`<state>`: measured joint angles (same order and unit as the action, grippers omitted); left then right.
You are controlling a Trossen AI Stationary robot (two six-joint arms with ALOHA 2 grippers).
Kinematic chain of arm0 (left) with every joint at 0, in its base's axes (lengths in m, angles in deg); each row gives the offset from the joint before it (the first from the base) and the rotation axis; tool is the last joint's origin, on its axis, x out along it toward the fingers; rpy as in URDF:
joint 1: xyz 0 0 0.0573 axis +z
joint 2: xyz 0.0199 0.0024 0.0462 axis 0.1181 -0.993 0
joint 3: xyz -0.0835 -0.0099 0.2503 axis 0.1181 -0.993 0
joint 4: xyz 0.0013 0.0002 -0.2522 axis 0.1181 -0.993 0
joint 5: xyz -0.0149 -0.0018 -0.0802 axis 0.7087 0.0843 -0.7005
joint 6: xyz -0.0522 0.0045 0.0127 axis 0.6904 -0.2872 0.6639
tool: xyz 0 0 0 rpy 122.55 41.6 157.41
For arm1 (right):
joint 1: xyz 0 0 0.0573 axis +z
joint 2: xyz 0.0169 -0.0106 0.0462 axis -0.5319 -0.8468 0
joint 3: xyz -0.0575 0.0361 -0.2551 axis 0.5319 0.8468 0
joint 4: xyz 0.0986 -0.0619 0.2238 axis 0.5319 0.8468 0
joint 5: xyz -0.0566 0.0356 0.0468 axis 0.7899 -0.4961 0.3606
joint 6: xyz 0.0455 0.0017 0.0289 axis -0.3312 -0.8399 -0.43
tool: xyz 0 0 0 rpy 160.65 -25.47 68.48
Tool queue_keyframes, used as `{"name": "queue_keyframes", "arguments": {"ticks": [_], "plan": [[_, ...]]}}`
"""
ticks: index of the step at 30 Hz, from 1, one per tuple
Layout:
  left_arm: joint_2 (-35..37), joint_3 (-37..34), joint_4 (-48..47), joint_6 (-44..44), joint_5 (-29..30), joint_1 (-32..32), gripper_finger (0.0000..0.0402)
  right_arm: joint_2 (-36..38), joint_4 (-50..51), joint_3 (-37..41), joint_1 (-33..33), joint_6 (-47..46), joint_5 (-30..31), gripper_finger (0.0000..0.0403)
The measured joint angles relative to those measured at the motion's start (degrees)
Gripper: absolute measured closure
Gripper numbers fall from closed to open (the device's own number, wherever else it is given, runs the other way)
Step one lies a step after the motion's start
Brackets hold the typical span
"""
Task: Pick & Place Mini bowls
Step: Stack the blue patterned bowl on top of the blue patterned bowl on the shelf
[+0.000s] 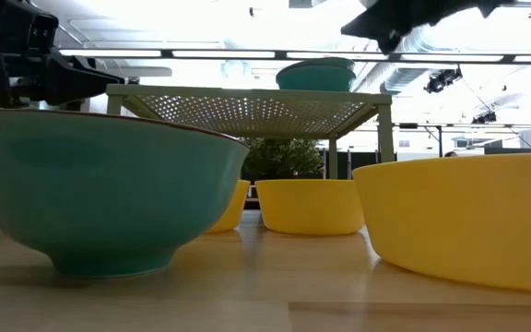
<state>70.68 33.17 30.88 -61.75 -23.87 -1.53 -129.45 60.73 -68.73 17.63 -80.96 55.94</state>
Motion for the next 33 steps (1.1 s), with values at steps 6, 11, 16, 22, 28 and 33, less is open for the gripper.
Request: {"name": "queue_keyframes", "arguments": {"ticks": [6,11,16,22,28,33], "plan": [[0.0,0.0,0.0,0.0,0.0,0.0,0.0323,3.9,-18.9,14.6,2.0,-0.3,0.1,0.0403],[0.0,0.0,0.0,0.0,0.0,0.0,0.0323,3.7,-29.9,20.5,2.2,-0.8,-0.4,0.0403],[0.0,0.0,0.0,0.0,0.0,0.0,0.0323,2.4,-30.2,20.8,2.1,-0.5,-0.4,0.0402],[0.0,0.0,0.0,0.0,0.0,0.0,0.0323,-1.9,-31.8,20.8,2.1,-0.3,-0.4,0.0402],[0.0,0.0,0.0,0.0,0.0,0.0,0.0323,-6.5,-35.8,20.8,2.1,-0.7,0.0,0.0402],[0.0,0.0,0.0,0.0,0.0,0.0,0.0323,-6.9,-36.2,20.2,2.1,-0.8,0.2,0.0402]]}}
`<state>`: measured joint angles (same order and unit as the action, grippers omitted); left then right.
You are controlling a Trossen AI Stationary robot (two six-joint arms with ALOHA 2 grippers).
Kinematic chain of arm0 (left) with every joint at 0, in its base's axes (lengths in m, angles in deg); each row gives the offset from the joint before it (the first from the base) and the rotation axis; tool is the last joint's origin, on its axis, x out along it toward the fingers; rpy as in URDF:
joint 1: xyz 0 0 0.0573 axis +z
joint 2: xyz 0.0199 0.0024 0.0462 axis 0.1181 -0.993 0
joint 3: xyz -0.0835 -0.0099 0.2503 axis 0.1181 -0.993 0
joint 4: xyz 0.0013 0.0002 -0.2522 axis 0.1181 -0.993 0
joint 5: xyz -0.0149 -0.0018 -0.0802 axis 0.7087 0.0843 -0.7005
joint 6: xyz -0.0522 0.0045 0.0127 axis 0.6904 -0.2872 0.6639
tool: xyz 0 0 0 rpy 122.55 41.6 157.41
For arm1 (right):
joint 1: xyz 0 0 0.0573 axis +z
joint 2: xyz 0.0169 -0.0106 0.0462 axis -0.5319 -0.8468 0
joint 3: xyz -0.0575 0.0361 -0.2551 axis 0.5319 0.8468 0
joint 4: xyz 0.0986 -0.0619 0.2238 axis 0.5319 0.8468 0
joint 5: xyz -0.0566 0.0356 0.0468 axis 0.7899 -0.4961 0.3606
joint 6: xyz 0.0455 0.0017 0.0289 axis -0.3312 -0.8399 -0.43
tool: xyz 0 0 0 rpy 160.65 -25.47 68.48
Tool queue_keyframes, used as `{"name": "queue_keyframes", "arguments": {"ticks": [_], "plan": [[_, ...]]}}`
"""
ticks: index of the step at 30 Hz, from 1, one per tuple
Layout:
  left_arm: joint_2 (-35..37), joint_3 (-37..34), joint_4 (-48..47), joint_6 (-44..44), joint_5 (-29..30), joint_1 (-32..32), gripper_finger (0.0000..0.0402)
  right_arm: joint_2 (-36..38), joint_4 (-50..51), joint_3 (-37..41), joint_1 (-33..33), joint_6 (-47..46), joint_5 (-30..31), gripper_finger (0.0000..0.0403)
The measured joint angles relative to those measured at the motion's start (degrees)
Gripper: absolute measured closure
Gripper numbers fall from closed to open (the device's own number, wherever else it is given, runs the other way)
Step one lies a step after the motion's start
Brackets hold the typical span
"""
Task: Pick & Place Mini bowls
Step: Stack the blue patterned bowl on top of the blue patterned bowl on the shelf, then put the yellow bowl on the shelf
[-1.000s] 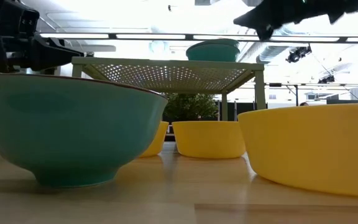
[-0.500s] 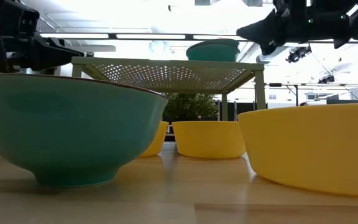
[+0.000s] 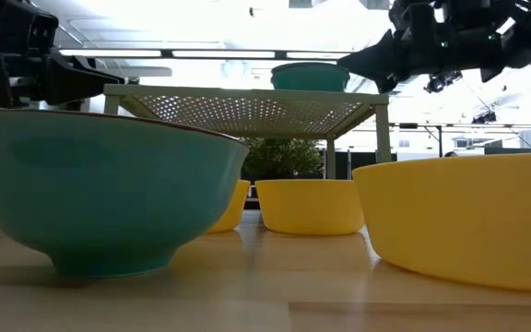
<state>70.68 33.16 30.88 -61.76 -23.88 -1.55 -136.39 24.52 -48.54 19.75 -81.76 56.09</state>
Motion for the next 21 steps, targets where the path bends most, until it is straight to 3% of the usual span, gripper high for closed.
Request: {"name": "queue_keyframes", "arguments": {"ticks": [8,15,21], "plan": [[0.0,0.0,0.0,0.0,0.0,0.0,0.0323,2.0,4.9,-4.7,0.0,-1.2,-1.2,0.0402],[0.0,0.0,0.0,0.0,0.0,0.0,0.0323,2.7,22.4,-12.1,3.0,-1.6,-1.8,0.0403],[0.0,0.0,0.0,0.0,0.0,0.0,0.0323,2.8,39.0,-18.8,9.2,-1.5,3.1,0.0403]]}}
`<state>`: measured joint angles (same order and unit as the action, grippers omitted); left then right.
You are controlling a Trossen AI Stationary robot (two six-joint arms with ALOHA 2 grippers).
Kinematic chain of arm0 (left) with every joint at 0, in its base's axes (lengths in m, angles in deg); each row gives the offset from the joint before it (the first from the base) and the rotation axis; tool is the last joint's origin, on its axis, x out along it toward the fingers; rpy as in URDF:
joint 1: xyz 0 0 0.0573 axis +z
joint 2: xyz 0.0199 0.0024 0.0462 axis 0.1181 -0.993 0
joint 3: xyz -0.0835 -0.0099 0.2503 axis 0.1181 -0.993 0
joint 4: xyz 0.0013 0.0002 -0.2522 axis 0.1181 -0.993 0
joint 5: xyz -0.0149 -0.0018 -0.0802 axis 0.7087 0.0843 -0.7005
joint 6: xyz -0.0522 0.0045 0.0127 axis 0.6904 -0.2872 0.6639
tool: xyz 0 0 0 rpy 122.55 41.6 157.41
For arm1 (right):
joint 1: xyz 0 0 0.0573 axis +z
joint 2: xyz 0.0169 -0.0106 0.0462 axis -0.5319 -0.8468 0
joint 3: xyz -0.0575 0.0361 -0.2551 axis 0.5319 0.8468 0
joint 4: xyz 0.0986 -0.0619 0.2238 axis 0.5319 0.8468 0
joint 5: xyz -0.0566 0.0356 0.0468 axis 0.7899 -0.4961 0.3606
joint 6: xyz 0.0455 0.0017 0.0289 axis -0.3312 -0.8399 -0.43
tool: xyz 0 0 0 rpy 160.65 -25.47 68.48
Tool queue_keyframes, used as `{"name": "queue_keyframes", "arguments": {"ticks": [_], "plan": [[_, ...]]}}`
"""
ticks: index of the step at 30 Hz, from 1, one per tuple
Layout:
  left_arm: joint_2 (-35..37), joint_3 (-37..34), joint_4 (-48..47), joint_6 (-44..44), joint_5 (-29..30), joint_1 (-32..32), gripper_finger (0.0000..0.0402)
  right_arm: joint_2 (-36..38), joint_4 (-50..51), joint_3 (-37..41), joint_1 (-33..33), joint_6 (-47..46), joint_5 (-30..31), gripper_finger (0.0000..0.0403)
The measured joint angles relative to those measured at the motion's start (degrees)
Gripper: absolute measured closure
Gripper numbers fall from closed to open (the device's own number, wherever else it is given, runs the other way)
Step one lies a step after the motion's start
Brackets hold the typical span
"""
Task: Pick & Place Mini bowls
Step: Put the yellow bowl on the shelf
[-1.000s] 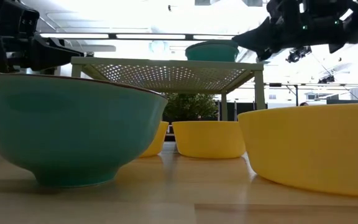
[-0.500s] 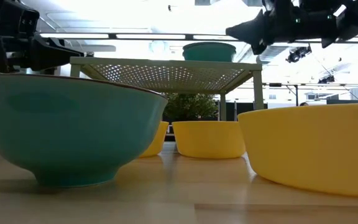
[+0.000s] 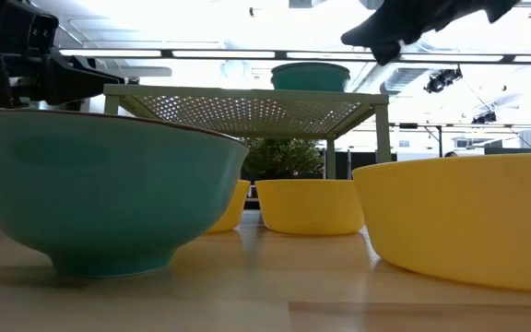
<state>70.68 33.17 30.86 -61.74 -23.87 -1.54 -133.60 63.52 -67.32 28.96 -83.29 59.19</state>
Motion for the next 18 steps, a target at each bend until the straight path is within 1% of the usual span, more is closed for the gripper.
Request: {"name": "queue_keyframes", "arguments": {"ticks": [6,13,18], "plan": [[0.0,0.0,0.0,0.0,0.0,0.0,0.0323,0.0,11.2,-4.2,8.0,-2.5,5.0,0.0403],[0.0,0.0,0.0,0.0,0.0,0.0,0.0323,-0.1,16.6,-4.2,17.4,-8.7,9.5,0.0403],[0.0,0.0,0.0,0.0,0.0,0.0,0.0323,-0.6,18.5,-4.2,24.2,-12.3,12.1,0.0403]]}}
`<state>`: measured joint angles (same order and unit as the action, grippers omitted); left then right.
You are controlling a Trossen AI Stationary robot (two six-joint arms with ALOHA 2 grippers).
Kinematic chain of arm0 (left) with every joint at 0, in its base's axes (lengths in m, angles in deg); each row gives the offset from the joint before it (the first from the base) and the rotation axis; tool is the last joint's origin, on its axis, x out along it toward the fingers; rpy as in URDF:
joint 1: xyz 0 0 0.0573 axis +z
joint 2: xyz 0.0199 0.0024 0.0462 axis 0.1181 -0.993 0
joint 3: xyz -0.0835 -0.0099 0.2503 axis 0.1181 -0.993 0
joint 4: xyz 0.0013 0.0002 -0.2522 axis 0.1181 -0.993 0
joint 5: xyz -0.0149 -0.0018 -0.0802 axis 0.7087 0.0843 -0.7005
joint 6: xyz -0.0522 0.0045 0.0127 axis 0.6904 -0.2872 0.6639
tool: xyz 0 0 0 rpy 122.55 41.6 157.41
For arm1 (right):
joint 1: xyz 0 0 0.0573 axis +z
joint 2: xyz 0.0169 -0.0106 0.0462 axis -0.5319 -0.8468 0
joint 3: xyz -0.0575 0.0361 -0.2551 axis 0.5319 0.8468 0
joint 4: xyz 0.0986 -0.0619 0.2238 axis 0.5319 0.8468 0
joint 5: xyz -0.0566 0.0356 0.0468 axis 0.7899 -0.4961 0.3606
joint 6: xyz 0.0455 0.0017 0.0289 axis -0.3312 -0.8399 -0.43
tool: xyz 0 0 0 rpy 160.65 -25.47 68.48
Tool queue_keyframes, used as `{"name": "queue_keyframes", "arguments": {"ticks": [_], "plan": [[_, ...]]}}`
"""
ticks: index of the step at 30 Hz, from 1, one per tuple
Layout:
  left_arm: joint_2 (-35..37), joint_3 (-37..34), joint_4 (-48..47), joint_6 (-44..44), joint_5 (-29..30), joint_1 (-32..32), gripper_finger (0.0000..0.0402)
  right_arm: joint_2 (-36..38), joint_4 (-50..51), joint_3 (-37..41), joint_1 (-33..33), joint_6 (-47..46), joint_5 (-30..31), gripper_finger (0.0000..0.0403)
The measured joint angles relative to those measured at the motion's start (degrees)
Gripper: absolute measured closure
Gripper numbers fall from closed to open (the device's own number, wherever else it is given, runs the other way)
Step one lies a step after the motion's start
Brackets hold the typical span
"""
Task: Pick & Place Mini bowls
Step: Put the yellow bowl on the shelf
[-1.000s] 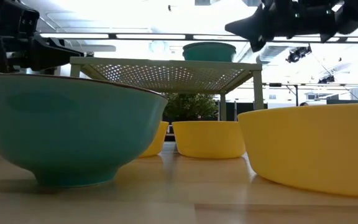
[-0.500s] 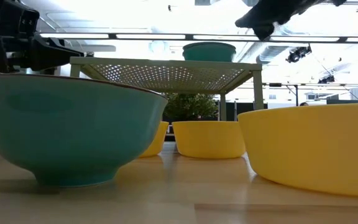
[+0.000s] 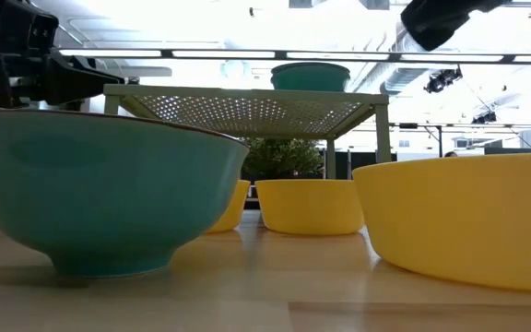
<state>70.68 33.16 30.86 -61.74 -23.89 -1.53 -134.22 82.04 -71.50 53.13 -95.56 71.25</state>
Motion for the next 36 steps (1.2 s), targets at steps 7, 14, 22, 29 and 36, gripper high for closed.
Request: {"name": "queue_keyframes", "arguments": {"ticks": [7,14,22,29,36], "plan": [[0.0,0.0,0.0,0.0,0.0,0.0,0.0323,-3.0,1.5,0.0,7.9,-4.3,0.4,0.0403],[0.0,0.0,0.0,0.0,0.0,0.0,0.0323,-11.1,2.0,0.0,12.4,-5.9,-3.8,0.0403],[0.0,0.0,0.0,0.0,0.0,0.0,0.0323,-17.3,1.9,0.0,13.2,-7.4,-8.2,0.0402],[0.0,0.0,0.0,0.0,0.0,0.0,0.0323,-17.7,1.2,0.0,13.2,-8.2,-8.3,0.0398],[0.0,0.0,0.0,-6.8,1.0,0.0,0.0323,-17.7,-1.6,0.0,13.2,-7.7,-9.2,0.0322]]}}
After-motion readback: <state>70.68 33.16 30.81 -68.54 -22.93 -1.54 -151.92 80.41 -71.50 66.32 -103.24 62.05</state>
